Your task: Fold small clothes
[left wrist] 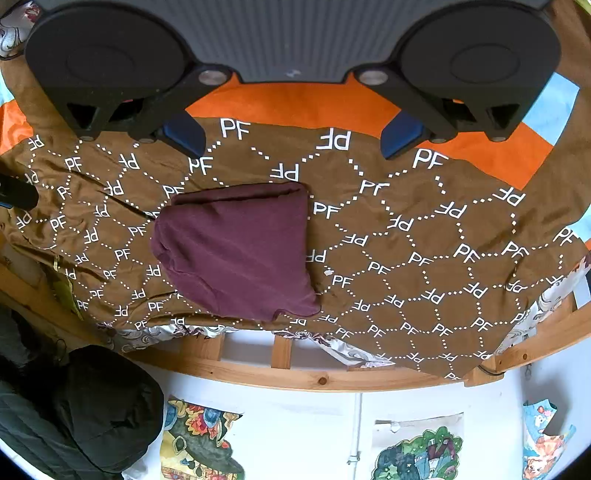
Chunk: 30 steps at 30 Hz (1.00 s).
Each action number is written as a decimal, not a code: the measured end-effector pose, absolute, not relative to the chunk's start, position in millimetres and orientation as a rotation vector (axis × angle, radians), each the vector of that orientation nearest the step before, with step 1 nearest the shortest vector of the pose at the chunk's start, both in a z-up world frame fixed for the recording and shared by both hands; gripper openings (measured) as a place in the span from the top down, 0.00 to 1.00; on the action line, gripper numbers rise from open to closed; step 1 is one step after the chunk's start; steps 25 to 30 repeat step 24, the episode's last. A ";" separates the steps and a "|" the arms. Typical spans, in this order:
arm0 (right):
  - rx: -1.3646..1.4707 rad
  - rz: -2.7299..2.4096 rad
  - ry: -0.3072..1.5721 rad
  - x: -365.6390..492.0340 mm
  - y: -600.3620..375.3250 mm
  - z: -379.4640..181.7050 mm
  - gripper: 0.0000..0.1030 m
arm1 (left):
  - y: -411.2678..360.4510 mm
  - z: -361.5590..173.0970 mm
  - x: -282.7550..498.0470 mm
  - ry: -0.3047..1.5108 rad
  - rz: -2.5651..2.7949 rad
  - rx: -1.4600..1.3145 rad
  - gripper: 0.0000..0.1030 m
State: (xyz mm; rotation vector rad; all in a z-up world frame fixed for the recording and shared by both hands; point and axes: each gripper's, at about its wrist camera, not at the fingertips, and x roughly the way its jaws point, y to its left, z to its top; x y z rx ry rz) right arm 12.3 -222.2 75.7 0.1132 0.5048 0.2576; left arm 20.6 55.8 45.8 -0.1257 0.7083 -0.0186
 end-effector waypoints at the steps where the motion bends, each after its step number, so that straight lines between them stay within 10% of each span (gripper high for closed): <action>1: 0.114 0.257 0.505 12.2 -222.3 75.8 0.01 | 55.7 45.8 20.6 0.708 -0.019 -0.125 0.00; 30: 0.112 0.260 0.521 14.2 -224.7 72.5 0.01 | 49.1 43.2 27.0 0.697 -0.002 -0.079 0.00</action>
